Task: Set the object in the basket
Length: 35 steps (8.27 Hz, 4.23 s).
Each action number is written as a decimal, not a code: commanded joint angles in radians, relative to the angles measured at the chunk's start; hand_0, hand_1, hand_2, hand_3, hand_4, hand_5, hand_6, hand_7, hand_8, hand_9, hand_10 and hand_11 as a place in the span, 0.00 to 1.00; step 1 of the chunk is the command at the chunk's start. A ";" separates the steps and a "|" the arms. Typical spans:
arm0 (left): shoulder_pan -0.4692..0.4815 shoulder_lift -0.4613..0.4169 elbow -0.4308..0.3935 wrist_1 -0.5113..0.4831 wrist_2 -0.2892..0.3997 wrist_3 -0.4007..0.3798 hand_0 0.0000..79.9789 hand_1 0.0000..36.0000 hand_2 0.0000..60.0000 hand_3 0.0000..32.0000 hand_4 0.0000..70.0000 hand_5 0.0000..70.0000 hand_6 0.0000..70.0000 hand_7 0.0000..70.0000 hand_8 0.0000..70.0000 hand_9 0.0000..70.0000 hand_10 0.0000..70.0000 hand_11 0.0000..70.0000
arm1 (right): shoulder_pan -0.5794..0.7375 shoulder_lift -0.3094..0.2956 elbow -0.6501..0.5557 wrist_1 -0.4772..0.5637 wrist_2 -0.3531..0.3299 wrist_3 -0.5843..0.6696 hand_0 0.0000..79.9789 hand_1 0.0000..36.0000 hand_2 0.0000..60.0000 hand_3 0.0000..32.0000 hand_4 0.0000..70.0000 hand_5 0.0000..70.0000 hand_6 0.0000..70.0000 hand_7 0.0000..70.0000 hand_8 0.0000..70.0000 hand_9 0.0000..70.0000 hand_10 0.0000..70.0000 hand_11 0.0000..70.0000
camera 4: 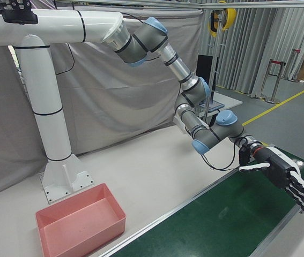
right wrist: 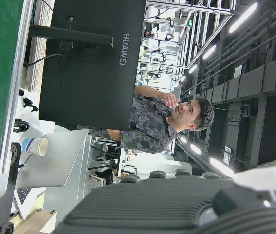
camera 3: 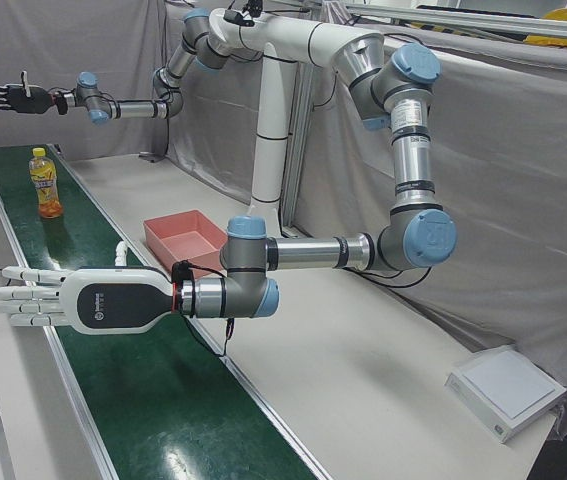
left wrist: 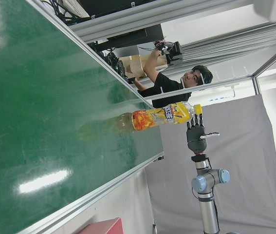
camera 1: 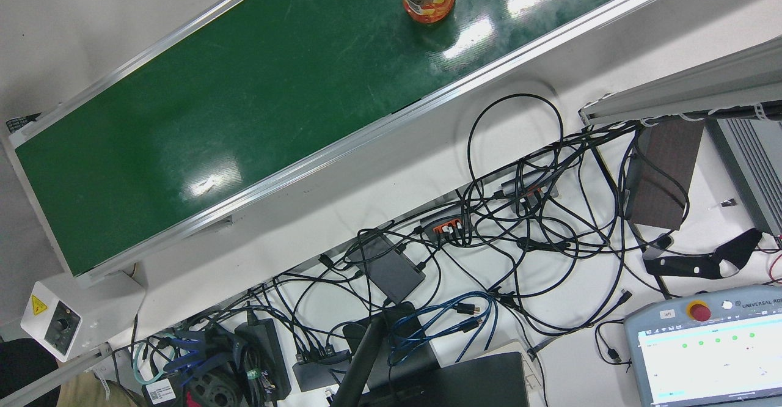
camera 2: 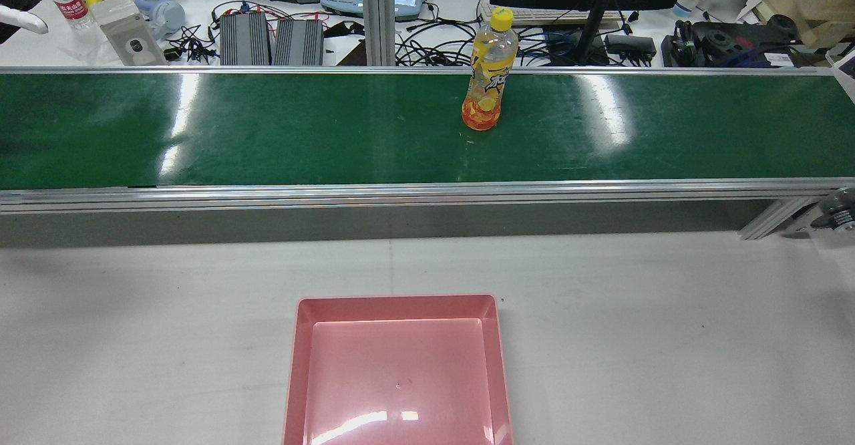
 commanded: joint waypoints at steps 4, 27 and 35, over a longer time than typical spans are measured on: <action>0.009 -0.001 0.014 0.012 0.002 0.003 0.72 0.31 0.00 0.00 0.20 0.07 0.00 0.00 0.02 0.06 0.05 0.09 | 0.000 0.000 0.000 0.000 0.000 0.000 0.00 0.00 0.00 0.00 0.00 0.00 0.00 0.00 0.00 0.00 0.00 0.00; 0.152 -0.133 0.015 0.083 -0.002 0.038 0.68 0.21 0.00 0.00 0.17 0.07 0.00 0.00 0.03 0.08 0.06 0.11 | 0.000 0.000 0.000 0.000 0.000 0.000 0.00 0.00 0.00 0.00 0.00 0.00 0.00 0.00 0.00 0.00 0.00 0.00; 0.233 -0.203 0.029 0.103 -0.003 0.077 0.66 0.18 0.00 0.00 0.16 0.07 0.00 0.00 0.04 0.08 0.06 0.10 | 0.000 0.000 0.000 0.002 0.000 0.000 0.00 0.00 0.00 0.00 0.00 0.00 0.00 0.00 0.00 0.00 0.00 0.00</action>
